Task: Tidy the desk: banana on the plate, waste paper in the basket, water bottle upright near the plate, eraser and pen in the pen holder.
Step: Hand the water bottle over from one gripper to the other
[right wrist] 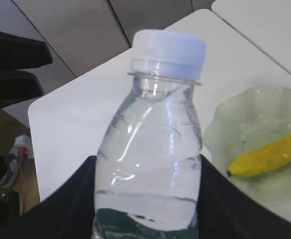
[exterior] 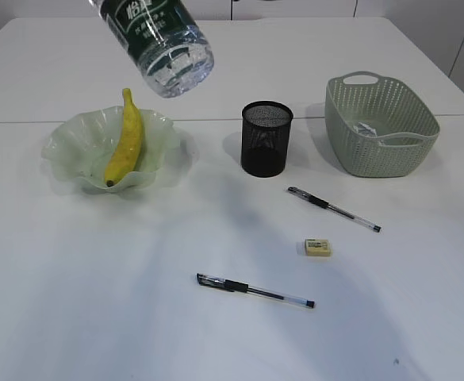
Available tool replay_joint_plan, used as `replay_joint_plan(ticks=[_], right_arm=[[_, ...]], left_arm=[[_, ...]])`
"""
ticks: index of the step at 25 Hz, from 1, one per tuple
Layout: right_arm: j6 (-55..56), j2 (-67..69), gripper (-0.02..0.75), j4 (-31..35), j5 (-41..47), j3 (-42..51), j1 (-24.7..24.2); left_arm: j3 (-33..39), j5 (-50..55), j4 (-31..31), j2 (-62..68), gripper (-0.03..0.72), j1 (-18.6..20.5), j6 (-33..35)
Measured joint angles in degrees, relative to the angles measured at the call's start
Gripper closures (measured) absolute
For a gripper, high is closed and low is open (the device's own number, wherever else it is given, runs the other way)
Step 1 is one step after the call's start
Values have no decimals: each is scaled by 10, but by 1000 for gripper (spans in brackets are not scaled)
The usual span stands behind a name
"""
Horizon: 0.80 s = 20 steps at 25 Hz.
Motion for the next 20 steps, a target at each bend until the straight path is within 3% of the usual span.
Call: replay_joint_plan(ticks=[8, 14, 20], right_arm=[[-67, 0, 360, 31, 0, 0, -5], [-142, 0, 360, 132, 0, 0, -38], [-190, -1, 360, 190, -2, 0, -60]], left_arm=[[0, -2, 0, -10, 412, 0, 2], [0, -3, -1, -13, 413, 0, 3], [0, -4, -1, -13, 414, 0, 3]])
